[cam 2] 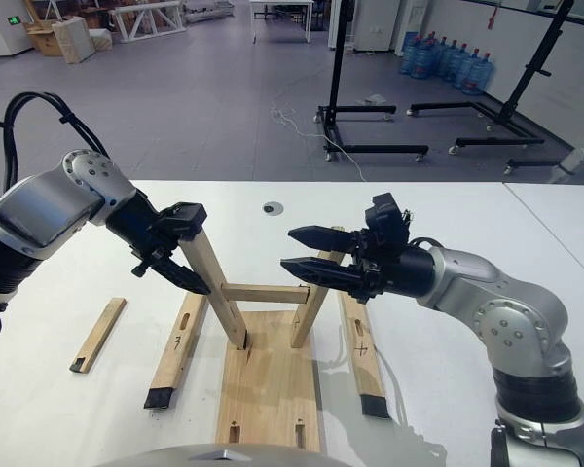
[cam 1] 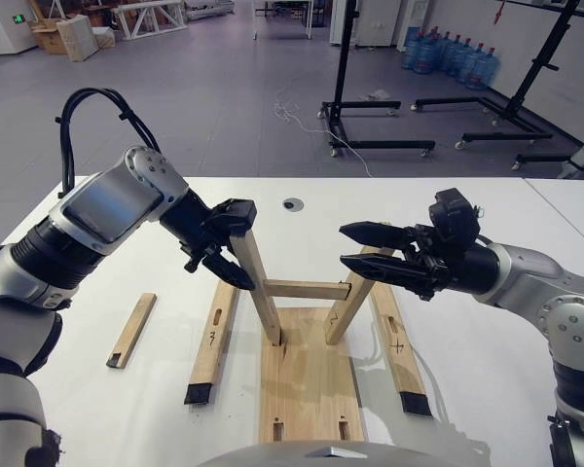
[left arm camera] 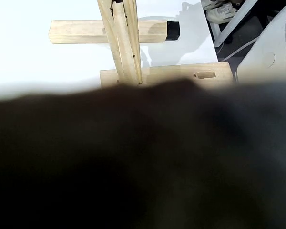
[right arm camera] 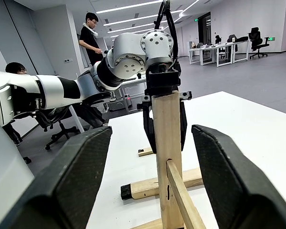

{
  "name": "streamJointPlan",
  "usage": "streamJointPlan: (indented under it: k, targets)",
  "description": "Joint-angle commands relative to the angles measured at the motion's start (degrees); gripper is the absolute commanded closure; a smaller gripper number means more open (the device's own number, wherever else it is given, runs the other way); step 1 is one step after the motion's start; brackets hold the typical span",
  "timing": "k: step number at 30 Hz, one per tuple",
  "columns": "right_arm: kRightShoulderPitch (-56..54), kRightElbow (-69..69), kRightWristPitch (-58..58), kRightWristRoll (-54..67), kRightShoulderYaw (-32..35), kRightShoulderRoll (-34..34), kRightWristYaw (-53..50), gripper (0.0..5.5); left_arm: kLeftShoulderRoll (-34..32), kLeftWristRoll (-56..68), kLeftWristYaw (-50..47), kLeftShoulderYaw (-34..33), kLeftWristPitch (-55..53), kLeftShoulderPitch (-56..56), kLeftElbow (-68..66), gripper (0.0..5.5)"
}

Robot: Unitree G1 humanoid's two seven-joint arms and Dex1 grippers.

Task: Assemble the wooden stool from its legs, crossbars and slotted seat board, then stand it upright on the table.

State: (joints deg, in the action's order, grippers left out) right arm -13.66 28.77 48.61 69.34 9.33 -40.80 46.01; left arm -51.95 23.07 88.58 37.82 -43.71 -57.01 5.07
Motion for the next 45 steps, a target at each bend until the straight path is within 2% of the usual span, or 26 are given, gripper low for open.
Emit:
streamJointPlan:
  k: [1, 7, 16, 19, 26, 32, 33, 39, 40, 45]
  targets:
    - [4.4, -0.8, 3.6, -1.6, -4.0, 0.5, -3.1, 2.42, 3.2, -4.7, 3.8, 12.0, 0.2, 4.3, 7.0, 3.45]
    - [1.9, 0.2, 2.4, -1.9, -4.3, -0.9, -1.8, 2.42, 2.6, -6.4, 3.9, 13.0, 1.5, 5.2, 4.8, 3.45]
    - [-17.4, -1.7, -0.2, 8.4, 4.8, -1.6, -8.7, 2.42, 4.3, -7.6, 3.7, 12.7, 2.2, 4.3, 2.8, 3.45]
    - [-20.6, -2.8, -0.9, 10.8, 6.7, -1.5, -11.1, 2.42, 5.7, -5.0, 2.3, 9.0, 1.5, 5.4, 3.6, 3.45]
    - [-17.3, -0.4, -1.6, 9.2, 5.4, -0.3, -13.5, 2.42, 8.1, -1.2, -0.5, 0.0, -1.3, 6.1, 3.4, 3.45]
    - [-14.6, 1.3, -2.5, 7.4, 4.7, 0.6, -14.1, 2.42, 5.0, -0.8, 2.2, -5.8, -3.2, 2.8, 2.8, 3.45]
    - [-14.4, 1.5, -2.6, 7.2, 4.6, 0.7, -14.2, 2.42, 4.6, -0.5, 2.4, -6.7, -3.5, 2.4, 3.0, 3.10]
    - [-13.5, 2.8, -3.1, 6.7, 4.2, 1.1, -15.1, 2.42, 1.8, 4.9, 2.0, -14.0, -7.5, 3.4, 8.3, 2.32]
    - [-13.4, 2.9, -3.1, 6.5, 4.0, 1.1, -15.2, 2.42, 1.4, 5.4, 1.4, -15.0, -7.7, 4.4, 9.0, 2.02]
    - [-14.4, 1.9, -3.1, 5.0, 2.4, 0.9, -13.9, 2.42, -0.8, 8.3, -5.9, -24.1, -10.1, 12.1, 13.5, 1.41]
